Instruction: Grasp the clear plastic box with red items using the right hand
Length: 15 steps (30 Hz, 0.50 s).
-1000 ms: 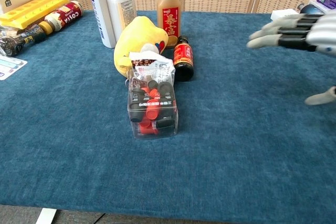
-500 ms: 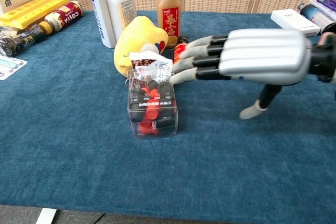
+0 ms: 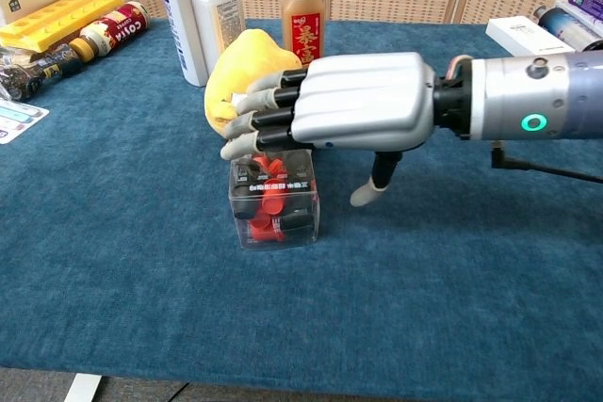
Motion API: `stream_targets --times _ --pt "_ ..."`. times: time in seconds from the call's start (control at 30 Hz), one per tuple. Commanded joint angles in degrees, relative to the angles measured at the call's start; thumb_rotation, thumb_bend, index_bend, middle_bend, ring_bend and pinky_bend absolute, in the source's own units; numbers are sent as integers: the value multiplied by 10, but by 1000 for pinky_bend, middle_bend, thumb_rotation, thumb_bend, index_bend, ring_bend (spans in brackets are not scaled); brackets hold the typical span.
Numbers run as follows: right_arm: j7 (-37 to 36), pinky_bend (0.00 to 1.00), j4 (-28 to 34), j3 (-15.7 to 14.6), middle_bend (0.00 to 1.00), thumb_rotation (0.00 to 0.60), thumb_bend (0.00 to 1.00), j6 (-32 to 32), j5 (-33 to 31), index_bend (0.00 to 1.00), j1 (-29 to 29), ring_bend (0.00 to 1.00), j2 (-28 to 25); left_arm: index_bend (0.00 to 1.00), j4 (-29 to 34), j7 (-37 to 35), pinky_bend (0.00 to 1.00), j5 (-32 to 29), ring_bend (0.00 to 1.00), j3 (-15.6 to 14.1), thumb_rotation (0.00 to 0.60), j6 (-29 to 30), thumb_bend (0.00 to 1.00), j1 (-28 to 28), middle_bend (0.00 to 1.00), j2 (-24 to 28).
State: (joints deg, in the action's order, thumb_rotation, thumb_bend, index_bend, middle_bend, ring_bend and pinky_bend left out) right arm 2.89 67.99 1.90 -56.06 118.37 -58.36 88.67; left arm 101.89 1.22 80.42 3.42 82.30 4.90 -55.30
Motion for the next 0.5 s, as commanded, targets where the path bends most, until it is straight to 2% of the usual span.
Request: stream_targets --times 0.03,0.5 --pt "3 0 -12 -3 0 600 0 7 -5 0 -14 0 12 0 -1 0 0 -2 0 1 600 -1 0 1 0 0" --pt "81 0 2 -17 0 600 0 77 -26 10 -65 0 42 0 -3 -8 0 -1 0 1 600 -4 0 2 0 1"
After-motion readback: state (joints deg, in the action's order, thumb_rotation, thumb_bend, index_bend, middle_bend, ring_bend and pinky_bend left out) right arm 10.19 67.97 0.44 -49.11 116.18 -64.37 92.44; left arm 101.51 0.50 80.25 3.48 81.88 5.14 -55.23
